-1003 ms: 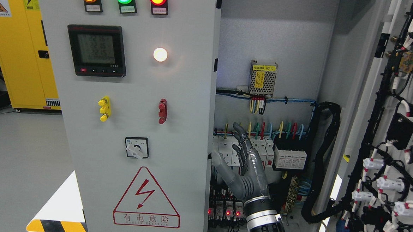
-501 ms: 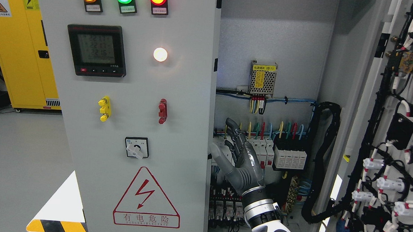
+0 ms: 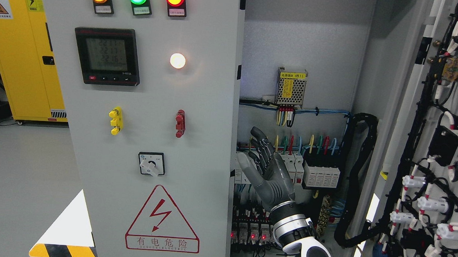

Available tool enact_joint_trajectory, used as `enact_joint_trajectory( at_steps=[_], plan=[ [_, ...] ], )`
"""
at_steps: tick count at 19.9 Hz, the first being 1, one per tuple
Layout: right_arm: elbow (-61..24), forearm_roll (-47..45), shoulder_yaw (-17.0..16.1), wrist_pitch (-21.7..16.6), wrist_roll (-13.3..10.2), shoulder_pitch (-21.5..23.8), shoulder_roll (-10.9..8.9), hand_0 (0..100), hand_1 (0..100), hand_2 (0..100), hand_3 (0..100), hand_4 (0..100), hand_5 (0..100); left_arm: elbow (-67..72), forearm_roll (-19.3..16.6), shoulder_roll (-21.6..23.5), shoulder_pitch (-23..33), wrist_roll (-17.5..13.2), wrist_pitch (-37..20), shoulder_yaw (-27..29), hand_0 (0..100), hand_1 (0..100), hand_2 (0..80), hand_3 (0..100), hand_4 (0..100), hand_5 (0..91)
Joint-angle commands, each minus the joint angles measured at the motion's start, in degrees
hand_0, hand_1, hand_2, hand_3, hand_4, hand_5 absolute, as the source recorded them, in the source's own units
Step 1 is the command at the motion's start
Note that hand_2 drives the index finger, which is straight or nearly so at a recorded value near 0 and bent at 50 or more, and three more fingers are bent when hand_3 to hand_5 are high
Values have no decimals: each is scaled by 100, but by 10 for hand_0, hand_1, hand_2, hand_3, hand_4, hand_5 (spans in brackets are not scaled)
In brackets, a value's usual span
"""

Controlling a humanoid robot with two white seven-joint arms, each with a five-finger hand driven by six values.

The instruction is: Open door with both hands

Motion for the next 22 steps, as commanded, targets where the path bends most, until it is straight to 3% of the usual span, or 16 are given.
enact_joint_trajectory(
  at_steps=[1,6,8,10,14,19,22],
  plan=[
    [315,-46,-220,-7,331,-107,0,0,500,40,0,0,0,-44,-1,-14,5,3,-4,-4,120,556,0,0,0,0],
    [429,-46,-396,2,472,-256,9,0,500,40,0,0,0,-53,-1,3,-4,3,-13,-4,120,556,0,0,0,0],
    [473,-46,-413,-7,893,-318,9,0,500,40,0,0,0,-53,-1,12,-4,3,-13,-4,120,556,0,0,0,0],
    [517,-107,-492,2,1114,-336,9,0,500,40,0,0,0,-44,-1,21,-4,3,-5,-4,120,556,0,0,0,0],
    [675,-1082,-501,264,1202,-389,-17,0,500,40,0,0,0,-44,-1,12,5,3,-4,-4,120,556,0,0,0,0],
    [754,-1163,-519,362,1597,-450,-35,0,500,40,0,0,0,-70,-1,12,-13,3,-4,-13,120,556,0,0,0,0],
    [869,-1189,-607,362,1642,-502,-44,0,500,40,0,0,0,-61,-1,-14,-4,3,-13,-4,120,556,0,0,0,0]
  ],
)
